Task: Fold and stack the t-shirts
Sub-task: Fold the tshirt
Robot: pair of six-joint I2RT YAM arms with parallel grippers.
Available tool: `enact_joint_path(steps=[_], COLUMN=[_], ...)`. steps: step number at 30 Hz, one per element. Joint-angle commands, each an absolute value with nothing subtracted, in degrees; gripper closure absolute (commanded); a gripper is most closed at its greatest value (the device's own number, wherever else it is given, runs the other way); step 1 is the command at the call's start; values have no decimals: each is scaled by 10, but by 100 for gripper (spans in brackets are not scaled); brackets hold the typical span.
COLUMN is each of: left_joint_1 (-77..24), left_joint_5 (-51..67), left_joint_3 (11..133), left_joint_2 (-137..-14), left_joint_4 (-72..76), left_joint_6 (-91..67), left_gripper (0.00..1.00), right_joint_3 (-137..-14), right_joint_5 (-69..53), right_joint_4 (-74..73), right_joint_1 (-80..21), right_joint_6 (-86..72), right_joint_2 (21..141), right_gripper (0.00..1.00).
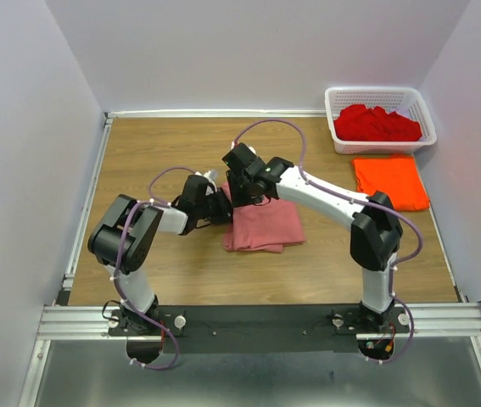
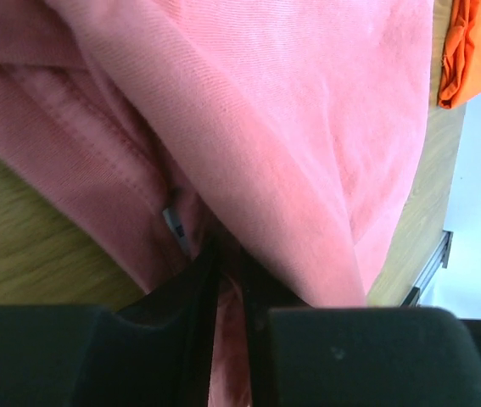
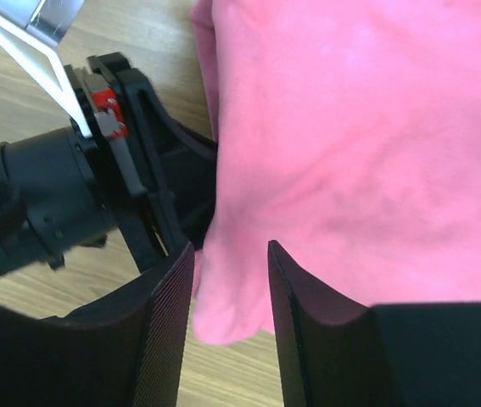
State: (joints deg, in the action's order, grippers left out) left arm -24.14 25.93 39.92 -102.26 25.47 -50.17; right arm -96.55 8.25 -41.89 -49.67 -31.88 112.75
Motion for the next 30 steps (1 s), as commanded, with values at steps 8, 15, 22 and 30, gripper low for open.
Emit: enact_joint_path(steps=[8,15,22,30], left_joint_1=[-205,-192,-233,-248], left_joint_5=[204,124,123,93], left_joint_3=[377,344,422,496], left_joint_2=[-907,-725,-685,-820], left_joint_4=[122,4,-24,18], left_joint_6=[-454,-445,-443,-405], left_gripper=[54,37,37,52], right_joint_3=[-891,-829,-727,-642], right_joint_5=[142,126,-30,-239], right_joint_4=[-417,-410,-329,-182], right_joint_1=[-485,-454,-388,-380], right_joint_6=[-308,-287,-273,-287], right_joint_2=[1029,966,903,900], right_gripper=[49,47,49,52])
